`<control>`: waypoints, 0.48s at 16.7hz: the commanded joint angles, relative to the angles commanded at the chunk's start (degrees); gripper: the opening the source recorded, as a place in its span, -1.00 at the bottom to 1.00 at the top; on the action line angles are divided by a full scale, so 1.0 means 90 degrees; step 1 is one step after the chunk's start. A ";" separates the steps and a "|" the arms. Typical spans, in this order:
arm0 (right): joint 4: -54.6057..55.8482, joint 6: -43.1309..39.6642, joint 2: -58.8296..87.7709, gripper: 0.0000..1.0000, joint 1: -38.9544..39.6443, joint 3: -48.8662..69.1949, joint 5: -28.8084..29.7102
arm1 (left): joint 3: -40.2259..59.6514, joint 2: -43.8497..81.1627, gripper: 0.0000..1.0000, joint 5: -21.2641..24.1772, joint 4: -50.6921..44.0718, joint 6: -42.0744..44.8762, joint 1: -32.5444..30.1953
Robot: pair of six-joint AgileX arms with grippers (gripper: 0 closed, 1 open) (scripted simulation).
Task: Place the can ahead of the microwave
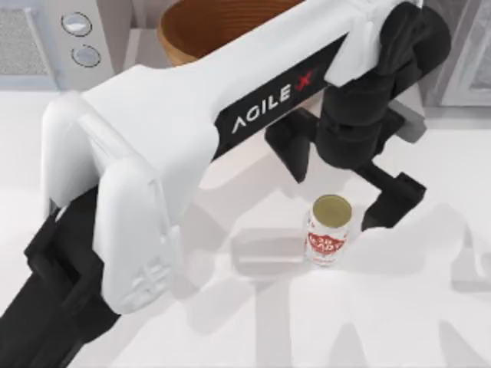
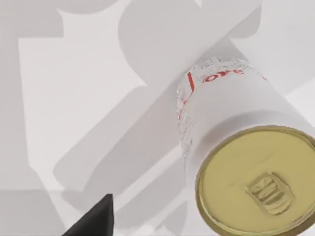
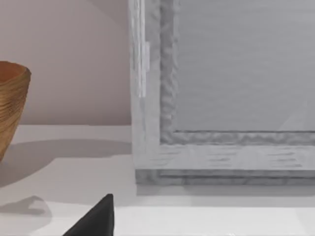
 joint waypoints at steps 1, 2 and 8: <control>0.0000 0.0000 0.0000 1.00 0.0000 0.0000 0.0000 | 0.0000 0.0000 1.00 0.0000 0.0000 0.0000 0.0000; 0.0000 0.0000 0.0000 1.00 0.0000 0.0000 0.0000 | 0.0000 0.0000 1.00 0.0000 0.0000 0.0000 0.0000; 0.0000 0.0000 0.0000 1.00 0.0000 0.0000 0.0000 | -0.0775 -0.0119 1.00 -0.0001 0.0679 0.0016 0.0018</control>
